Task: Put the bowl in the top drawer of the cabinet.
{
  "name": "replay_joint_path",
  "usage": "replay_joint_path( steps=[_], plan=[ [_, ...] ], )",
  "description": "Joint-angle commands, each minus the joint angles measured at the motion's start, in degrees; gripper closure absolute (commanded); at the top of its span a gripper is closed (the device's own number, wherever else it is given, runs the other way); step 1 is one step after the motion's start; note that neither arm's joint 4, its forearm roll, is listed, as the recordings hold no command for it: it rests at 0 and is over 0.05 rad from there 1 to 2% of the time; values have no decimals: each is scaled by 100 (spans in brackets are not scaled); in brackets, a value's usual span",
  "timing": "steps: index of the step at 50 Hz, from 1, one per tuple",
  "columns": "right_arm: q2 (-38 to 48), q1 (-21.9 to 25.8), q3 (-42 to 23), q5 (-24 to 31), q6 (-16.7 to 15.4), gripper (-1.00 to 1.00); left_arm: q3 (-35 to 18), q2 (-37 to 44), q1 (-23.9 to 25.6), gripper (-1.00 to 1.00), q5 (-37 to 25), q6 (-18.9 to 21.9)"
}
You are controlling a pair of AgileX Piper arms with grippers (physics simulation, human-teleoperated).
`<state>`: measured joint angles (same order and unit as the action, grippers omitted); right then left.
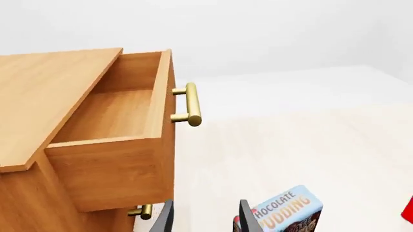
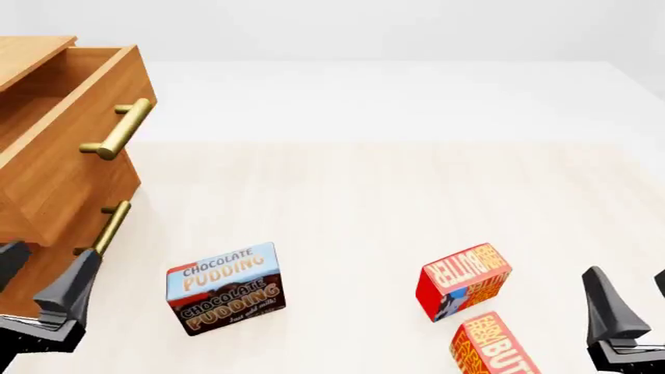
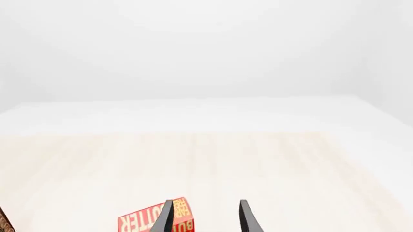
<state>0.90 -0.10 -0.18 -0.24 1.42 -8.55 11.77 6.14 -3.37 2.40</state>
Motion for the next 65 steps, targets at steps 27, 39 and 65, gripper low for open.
replay_joint_path(
  steps=[27, 39, 65],
  plan=[
    [229, -33, 8, -119, 87, -100, -1592, 1602, 2074, -100, -1362, -204],
    [232, 41, 9, -126, 97, -100, -1957, 2400, 2516, -100, -1282, 99],
    [236, 45, 9, -128, 110, -100, -2138, 3033, 3470, -100, -1693, -170]
  ],
)
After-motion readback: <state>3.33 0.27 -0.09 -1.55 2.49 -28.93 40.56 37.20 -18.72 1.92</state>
